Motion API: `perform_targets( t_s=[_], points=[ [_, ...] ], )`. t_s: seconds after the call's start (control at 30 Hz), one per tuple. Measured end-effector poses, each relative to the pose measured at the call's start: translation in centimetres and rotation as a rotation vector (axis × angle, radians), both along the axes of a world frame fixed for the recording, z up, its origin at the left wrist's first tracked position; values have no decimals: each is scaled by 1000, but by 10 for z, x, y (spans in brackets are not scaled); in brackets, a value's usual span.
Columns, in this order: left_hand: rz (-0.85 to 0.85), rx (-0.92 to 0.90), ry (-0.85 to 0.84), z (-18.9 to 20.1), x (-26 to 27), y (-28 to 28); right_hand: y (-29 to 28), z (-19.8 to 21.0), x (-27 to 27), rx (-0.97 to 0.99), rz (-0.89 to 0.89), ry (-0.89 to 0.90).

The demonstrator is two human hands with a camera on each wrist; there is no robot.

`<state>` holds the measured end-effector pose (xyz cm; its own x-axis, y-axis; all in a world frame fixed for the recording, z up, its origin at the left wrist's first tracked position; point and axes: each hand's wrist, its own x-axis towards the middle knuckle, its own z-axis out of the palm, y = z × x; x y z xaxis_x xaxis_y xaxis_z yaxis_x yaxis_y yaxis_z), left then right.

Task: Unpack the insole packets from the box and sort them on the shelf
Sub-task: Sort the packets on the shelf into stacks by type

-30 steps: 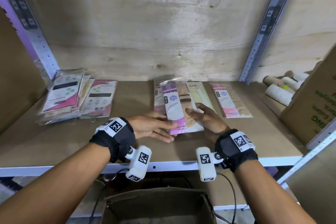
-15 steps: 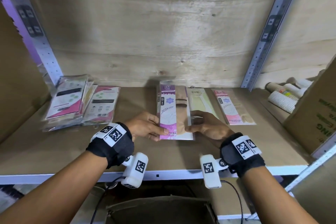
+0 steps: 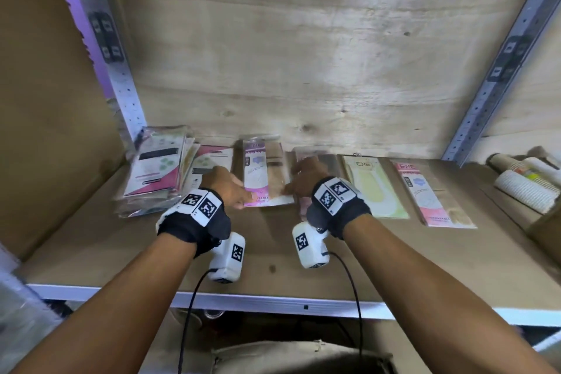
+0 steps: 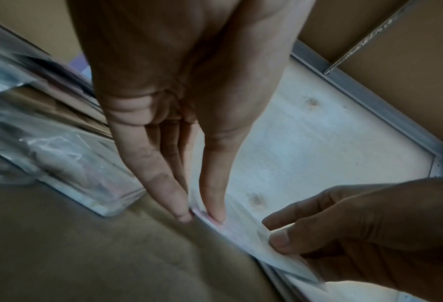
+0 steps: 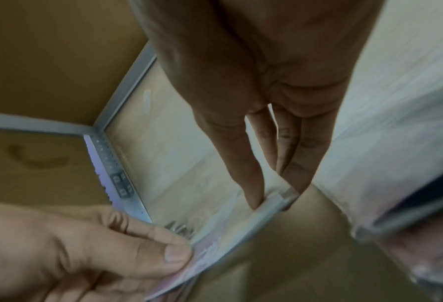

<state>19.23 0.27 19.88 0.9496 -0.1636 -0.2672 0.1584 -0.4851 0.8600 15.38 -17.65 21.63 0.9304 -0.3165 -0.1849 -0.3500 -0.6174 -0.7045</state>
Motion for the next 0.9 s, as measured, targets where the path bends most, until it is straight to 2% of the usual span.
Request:
perform_targets(
  t_s=[0.13, 0.5, 0.77, 0.9],
  points=[
    [-12, 193, -57, -7, 3, 5, 14, -10, 8, -89, 18, 63],
    [-33, 356, -64, -6, 2, 3, 26, -15, 21, -357, 92, 143],
    [-32, 437, -123, 1, 0, 4, 25, -11, 22, -404, 139, 171],
    [17, 406, -195, 12, 2, 13, 26, -5, 23, -408, 120, 104]
  ],
)
